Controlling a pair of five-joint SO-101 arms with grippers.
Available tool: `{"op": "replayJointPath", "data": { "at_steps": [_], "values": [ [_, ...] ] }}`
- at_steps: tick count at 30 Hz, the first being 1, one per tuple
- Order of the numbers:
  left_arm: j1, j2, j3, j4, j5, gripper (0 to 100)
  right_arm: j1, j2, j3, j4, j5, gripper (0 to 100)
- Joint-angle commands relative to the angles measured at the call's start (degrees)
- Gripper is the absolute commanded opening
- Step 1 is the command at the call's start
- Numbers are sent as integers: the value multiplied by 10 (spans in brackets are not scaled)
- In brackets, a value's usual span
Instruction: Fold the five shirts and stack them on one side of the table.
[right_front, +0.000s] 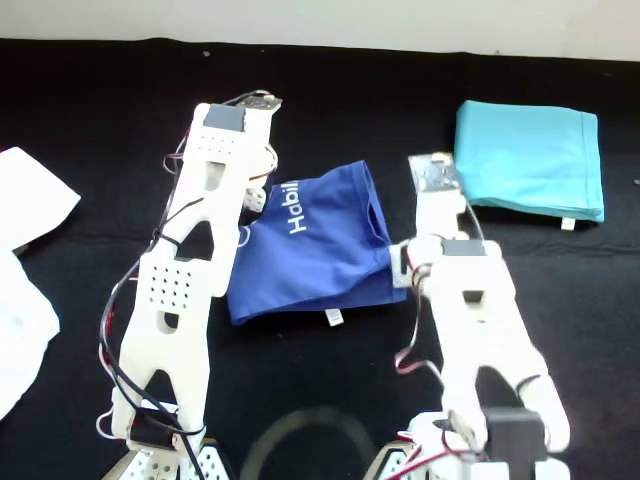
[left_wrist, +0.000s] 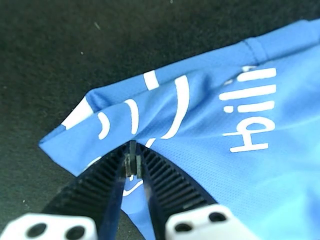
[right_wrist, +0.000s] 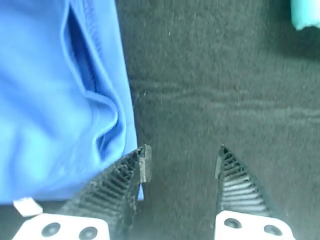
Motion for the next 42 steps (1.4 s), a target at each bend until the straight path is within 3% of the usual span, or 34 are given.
{"op": "replayJointPath", "data": {
  "at_steps": [1, 11, 23, 31, 33, 37, 42],
  "values": [
    [-1, -7, -19, -1, 2, 9, -5, 51, -67, -5, -6, 213],
    [-5, -7, -18, -1, 2, 9, -24, 95, -167, 85, -7, 213],
    [-6, -11, -21, 11, 2, 9, -122, 102, -196, 72, -7, 213],
    [-22, -11, -21, 18, 2, 9, -126, 102, -196, 71, -4, 211],
    [-30, -11, -21, 18, 2, 9, -130, 102, -196, 71, -4, 172],
    [-47, -11, -21, 18, 2, 9, -146, 102, -196, 66, -4, 0],
    [-63, -11, -21, 18, 2, 9, -158, 98, -216, 62, -6, 5]
  ]
}}
